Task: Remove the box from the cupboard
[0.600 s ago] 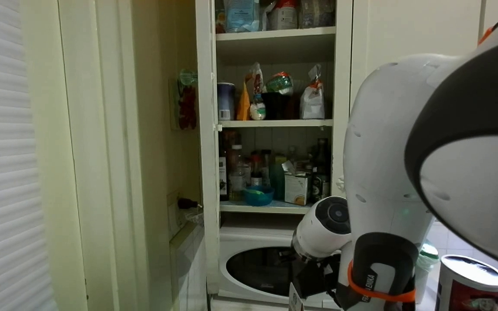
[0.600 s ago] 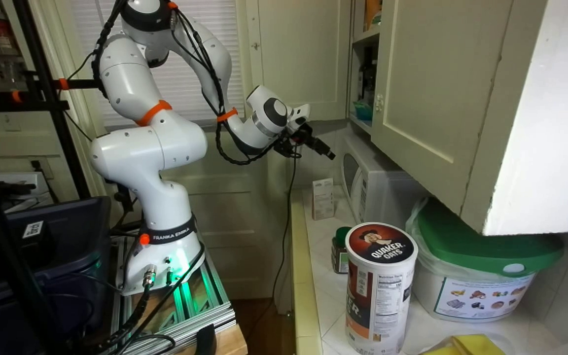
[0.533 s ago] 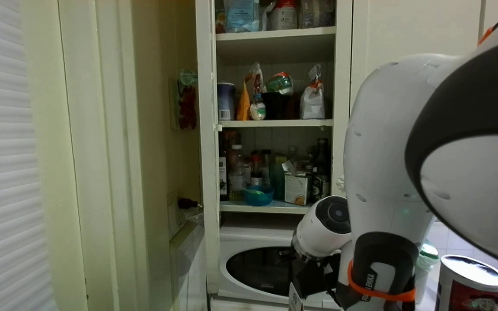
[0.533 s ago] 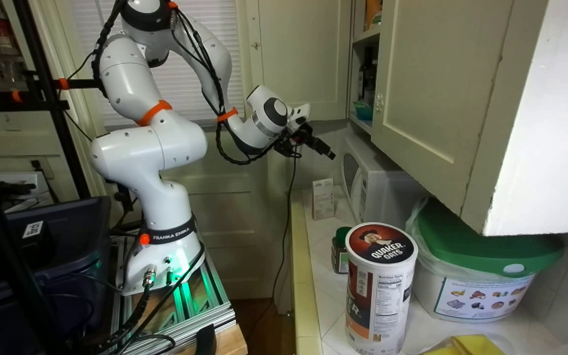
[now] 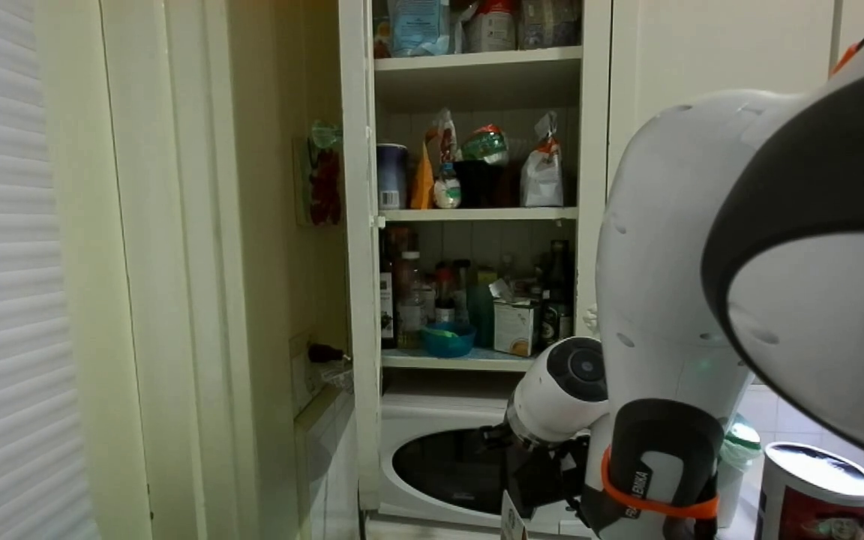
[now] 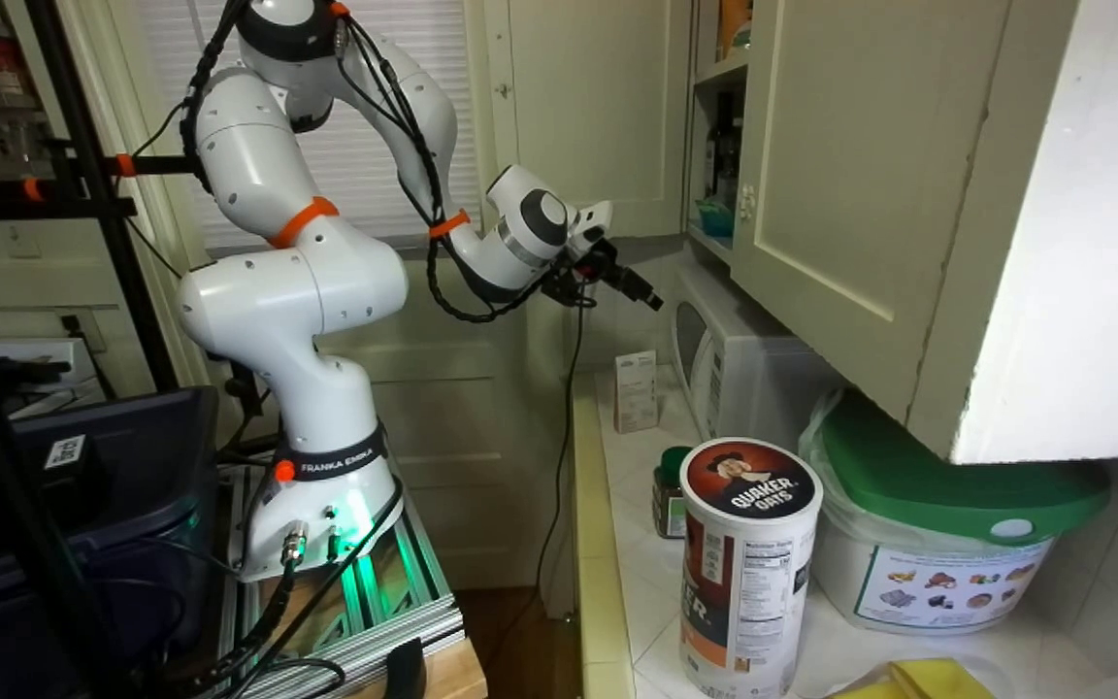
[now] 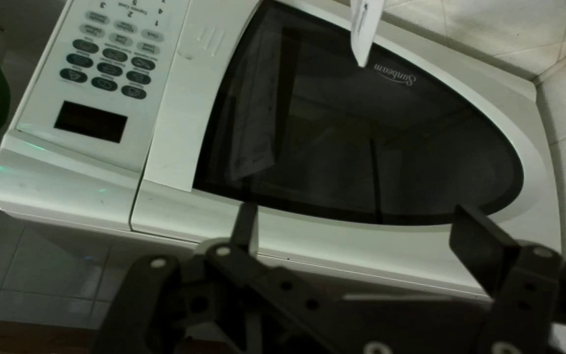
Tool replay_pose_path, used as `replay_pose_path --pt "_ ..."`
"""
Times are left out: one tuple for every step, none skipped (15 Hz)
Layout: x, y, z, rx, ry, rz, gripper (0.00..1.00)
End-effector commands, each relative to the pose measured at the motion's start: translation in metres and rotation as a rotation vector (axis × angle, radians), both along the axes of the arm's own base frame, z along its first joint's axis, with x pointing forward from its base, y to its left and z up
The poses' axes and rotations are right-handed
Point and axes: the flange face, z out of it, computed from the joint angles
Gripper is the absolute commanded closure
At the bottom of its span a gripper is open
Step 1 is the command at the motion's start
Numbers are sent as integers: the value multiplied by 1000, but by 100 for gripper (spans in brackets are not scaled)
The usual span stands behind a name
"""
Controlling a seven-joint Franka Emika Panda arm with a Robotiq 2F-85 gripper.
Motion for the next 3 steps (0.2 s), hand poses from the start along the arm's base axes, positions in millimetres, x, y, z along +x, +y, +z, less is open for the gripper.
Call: replay_pose_path --pt "0 0 0 0 0 0 0" --pt "0 0 0 0 0 0 0" --pt "0 0 0 0 0 0 0"
